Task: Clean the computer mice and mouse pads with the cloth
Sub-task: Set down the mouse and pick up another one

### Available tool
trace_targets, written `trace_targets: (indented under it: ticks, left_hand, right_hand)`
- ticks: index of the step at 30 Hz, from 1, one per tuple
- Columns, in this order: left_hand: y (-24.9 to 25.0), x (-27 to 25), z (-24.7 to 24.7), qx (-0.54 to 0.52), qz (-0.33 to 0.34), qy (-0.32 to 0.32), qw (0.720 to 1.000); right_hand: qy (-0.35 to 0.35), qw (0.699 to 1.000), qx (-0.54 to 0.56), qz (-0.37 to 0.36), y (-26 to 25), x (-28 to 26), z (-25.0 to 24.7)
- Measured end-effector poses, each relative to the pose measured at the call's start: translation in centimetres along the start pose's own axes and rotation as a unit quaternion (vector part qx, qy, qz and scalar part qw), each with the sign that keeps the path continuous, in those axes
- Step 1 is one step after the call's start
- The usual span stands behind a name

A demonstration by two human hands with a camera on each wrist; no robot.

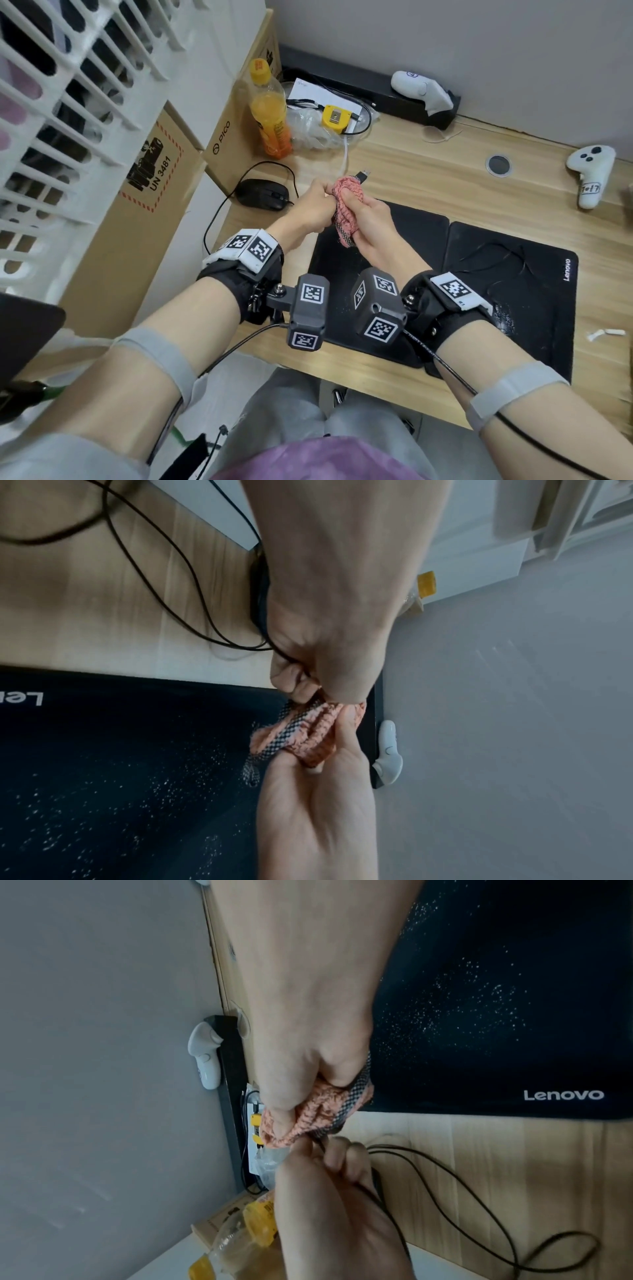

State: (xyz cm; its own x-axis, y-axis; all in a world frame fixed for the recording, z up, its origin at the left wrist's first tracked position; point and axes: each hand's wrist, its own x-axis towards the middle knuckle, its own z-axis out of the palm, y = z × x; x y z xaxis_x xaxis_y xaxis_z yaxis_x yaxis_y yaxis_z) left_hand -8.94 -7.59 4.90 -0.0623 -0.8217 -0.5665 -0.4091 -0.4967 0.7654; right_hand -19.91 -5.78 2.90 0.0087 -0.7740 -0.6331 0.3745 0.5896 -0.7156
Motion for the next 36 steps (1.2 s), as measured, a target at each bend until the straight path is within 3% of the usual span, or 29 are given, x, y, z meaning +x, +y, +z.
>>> trace_targets:
  ticks: [5,10,12,18,22,25,31,36]
  left_hand:
    - [0.7,-0.7,-1.0,0.032,0.008,0.020,0.999]
    - [0.5,-0.9,-1.3,0.070,0.077,-0.011,0.994]
    - [0.7,-1.1,-1.0,0.111,0.103,0.011,0.988]
    - [0.8,-1.5,-0.2,0.327,0.197,0.113,0.917]
    - [1.5,-1.9,0.5,0.380,0.227,0.119,0.889]
    - [1.6,-2.0,0.8,0.377,0.216,0.120,0.892]
    - [2.1,-3.1,2.1,0.294,0.242,0.097,0.920]
    - [2.7,-3.6,3.6,0.309,0.242,0.122,0.912]
  right_hand:
    - [0.002,1.000,0.019,0.024,-1.0,0.0,-1.9]
    - [0.023,0.995,0.068,0.062,-1.8,0.1,-3.5]
    - [0.010,0.990,0.117,0.072,-1.7,0.1,-3.6]
    - [-0.042,0.989,0.122,0.065,-2.3,-0.5,-3.7]
    - [-0.002,0.999,0.037,0.031,-2.4,-0.6,-4.1]
    - [0.012,1.000,-0.003,0.011,-2.5,-0.4,-4.7]
    - [-0.024,0.999,-0.009,0.030,-3.5,-1.4,-5.7]
    - [0.009,0.999,0.005,0.048,-3.2,-2.3,-7.1]
